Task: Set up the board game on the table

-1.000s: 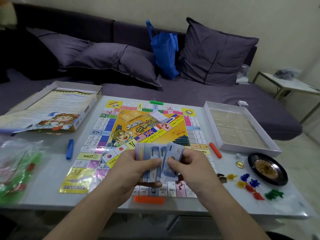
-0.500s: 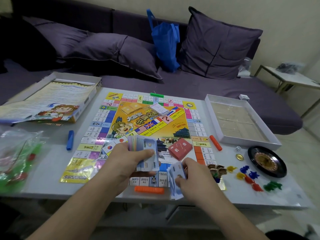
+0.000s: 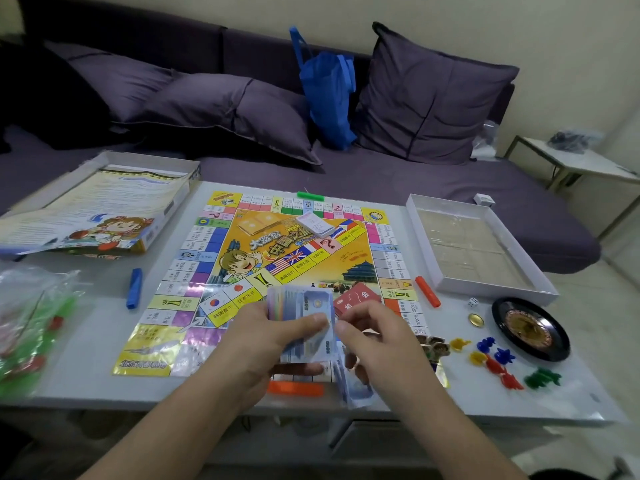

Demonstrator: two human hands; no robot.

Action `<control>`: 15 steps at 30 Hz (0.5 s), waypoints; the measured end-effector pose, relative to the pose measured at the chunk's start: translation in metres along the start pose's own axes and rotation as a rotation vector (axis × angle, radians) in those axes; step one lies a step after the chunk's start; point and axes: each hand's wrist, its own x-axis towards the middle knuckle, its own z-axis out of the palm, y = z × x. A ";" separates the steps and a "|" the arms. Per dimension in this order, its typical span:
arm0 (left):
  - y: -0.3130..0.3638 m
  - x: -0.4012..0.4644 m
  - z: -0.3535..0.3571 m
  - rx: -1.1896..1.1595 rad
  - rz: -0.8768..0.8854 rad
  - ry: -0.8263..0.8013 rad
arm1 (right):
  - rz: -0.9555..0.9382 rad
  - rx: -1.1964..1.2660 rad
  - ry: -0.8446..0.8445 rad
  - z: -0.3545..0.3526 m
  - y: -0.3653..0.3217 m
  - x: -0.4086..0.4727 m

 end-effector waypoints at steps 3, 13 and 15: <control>-0.002 -0.004 0.007 -0.023 -0.016 -0.082 | -0.005 0.051 0.024 0.000 0.001 0.008; -0.004 0.002 0.005 -0.046 -0.010 -0.069 | 0.010 0.150 0.082 -0.013 0.004 0.016; -0.005 0.002 0.007 -0.032 0.006 -0.046 | 0.017 0.143 0.085 -0.013 0.006 0.016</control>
